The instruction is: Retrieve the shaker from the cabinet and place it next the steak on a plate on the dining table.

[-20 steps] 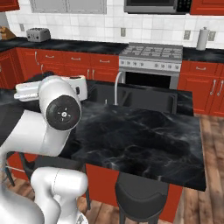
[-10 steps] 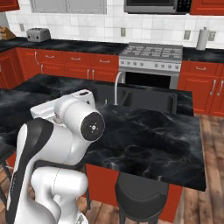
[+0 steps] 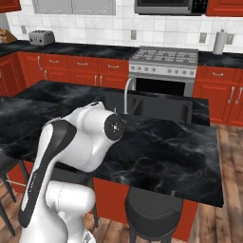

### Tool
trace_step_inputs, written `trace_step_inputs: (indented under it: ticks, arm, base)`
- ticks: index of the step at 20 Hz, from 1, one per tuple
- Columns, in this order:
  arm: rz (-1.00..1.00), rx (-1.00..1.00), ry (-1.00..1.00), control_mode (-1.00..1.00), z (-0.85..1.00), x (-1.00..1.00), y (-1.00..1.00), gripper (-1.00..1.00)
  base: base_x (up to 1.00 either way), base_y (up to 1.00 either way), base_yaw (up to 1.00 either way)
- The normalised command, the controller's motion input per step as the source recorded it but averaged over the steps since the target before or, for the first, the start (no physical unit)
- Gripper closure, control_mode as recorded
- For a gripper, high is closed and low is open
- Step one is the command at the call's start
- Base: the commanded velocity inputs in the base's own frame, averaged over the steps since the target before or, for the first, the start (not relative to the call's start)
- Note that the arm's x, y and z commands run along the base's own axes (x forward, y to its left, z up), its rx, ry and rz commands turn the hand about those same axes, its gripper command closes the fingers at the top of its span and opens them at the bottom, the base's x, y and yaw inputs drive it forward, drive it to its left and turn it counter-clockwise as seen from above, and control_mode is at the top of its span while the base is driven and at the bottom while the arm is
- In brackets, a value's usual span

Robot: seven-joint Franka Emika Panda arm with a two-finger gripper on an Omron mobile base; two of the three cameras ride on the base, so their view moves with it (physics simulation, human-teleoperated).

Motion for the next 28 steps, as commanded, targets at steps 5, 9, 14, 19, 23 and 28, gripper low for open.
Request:
trace_step_inputs:
  ticks: [5, 9, 14, 19, 23, 28]
  arm:
    - [0.14, 0.01, 0.12, -1.00, -0.41, 0.36, 0.00, 1.00]
    - [0.09, 0.02, 0.23, -1.00, -0.42, 0.35, 0.13, 1.00]
    - [0.00, -0.06, 0.15, -1.00, -0.28, 0.23, 0.35, 1.00]
    - [0.00, -0.05, 0.07, -1.00, -0.30, 0.18, 0.27, 1.00]
    - [0.02, 0.00, 0.00, -1.00, -0.28, 0.03, 0.00, 1.00]
    - [0.05, 0.00, -0.04, -1.00, -0.20, 0.00, 0.00, 1.00]
  base:
    - [0.00, 0.00, 0.00]
    - [0.00, 0.00, 0.00]
    - [0.00, 0.00, 0.00]
    - [0.00, 0.00, 0.00]
    - [0.00, 0.00, 0.00]
    - [0.00, 0.00, 0.00]
